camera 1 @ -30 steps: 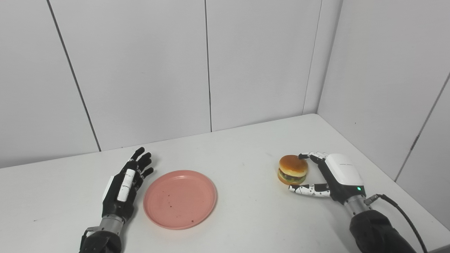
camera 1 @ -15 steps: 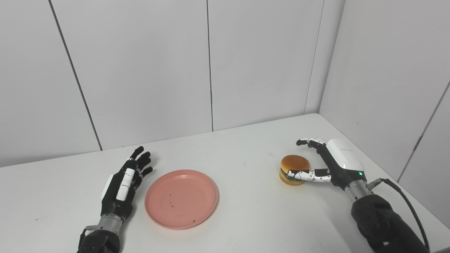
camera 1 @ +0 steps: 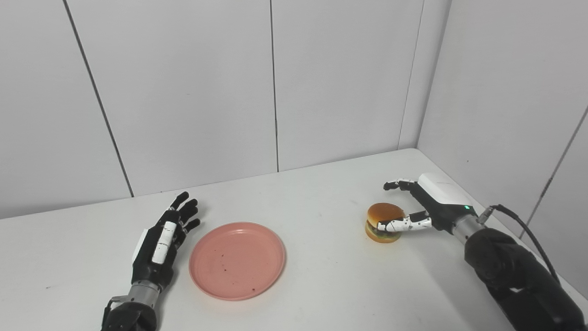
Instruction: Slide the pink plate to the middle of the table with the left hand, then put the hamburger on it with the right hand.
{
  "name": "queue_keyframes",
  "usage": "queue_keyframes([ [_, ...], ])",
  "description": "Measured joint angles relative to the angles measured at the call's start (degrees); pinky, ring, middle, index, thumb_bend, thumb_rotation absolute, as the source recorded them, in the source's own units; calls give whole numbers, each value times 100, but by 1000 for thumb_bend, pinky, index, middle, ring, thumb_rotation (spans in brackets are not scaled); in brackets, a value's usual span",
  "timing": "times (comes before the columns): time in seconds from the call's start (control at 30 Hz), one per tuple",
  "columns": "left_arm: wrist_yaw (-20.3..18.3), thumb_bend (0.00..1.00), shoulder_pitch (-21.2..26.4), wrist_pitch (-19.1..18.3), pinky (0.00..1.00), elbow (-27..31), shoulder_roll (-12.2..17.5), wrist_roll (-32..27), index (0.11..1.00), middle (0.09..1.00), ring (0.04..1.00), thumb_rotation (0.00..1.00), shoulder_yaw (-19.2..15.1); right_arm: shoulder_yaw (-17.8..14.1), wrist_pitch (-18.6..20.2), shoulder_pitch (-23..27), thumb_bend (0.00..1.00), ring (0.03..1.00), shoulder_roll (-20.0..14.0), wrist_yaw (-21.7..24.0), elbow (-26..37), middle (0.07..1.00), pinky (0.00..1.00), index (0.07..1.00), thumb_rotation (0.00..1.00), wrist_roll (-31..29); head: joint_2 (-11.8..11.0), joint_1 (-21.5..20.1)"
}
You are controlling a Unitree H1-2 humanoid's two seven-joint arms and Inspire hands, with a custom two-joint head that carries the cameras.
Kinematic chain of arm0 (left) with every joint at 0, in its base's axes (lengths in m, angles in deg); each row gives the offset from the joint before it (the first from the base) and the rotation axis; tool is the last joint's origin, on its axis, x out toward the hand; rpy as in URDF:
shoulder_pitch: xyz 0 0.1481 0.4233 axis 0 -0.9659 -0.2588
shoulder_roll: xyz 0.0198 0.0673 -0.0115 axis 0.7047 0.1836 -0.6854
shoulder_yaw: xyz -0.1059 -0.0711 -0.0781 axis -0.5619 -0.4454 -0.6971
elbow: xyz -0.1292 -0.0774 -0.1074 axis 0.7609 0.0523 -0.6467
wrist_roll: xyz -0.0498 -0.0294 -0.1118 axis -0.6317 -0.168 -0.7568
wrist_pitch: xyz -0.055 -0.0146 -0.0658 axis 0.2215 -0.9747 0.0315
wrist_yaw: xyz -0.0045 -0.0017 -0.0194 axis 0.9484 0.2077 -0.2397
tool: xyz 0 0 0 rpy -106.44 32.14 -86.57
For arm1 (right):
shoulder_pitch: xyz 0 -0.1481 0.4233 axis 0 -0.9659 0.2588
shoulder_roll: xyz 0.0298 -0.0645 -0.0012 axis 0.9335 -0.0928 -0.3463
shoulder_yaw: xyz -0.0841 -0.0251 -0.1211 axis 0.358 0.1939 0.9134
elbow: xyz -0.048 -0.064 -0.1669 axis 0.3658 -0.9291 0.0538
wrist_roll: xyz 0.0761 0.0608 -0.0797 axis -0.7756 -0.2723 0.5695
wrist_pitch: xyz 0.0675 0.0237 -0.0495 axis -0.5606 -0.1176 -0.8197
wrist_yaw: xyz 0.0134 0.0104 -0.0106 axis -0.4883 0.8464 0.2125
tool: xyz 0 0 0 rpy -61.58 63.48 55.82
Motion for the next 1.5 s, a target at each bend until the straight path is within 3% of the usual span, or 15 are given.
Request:
queue_keyframes([
  [0.2, 15, 946, -5, -7, 852, 9, -9, 69, 866, 866, 899, 763, 15, 268, 197, 172, 835, 827, -71, 341, -75, 800, 762, 742, 589, 221, 35, 17],
  [0.27, 54, 945, -5, -7, 844, 10, -12, 99, 866, 865, 896, 768, 17, 313, 213, 186, 832, 793, -71, 453, -97, 795, 693, 729, 584, 251, 44, 26],
  [0.43, 70, 945, -11, -11, 853, 17, -11, 107, 869, 865, 900, 761, 12, 409, 222, 345, 829, 752, -81, 554, -273, 791, 633, 714, 575, 318, 44, 44],
  [0.53, 70, 938, -24, -32, 858, 53, -16, 106, 867, 866, 901, 761, 9, 476, 222, 462, 823, 751, -87, 580, -392, 788, 630, 711, 568, 350, 79, 44],
  [0.77, 68, 937, -39, -123, 839, 87, -19, 104, 865, 869, 898, 761, -1, 594, 224, 554, 831, 834, -102, 711, -579, 875, 690, 722, 595, 415, 88, 44],
  [1.07, 53, 937, -59, -160, 847, 126, -21, 101, 868, 869, 898, 763, -1, 625, 223, 631, 813, 791, -100, 707, -885, 823, 656, 713, 578, 422, 105, 35],
  [1.37, 50, 952, -97, -212, 871, 223, -19, 94, 877, 873, 905, 757, -2, 719, 218, 673, 801, 786, -102, 677, -1122, 792, 684, 716, 571, 436, 132, 18],
  [1.5, 48, 966, -110, -229, 864, 247, -18, 92, 873, 870, 901, 755, -1, 722, 217, 674, 795, 725, -102, 641, -1159, 761, 644, 715, 553, 427, 132, 18],
])
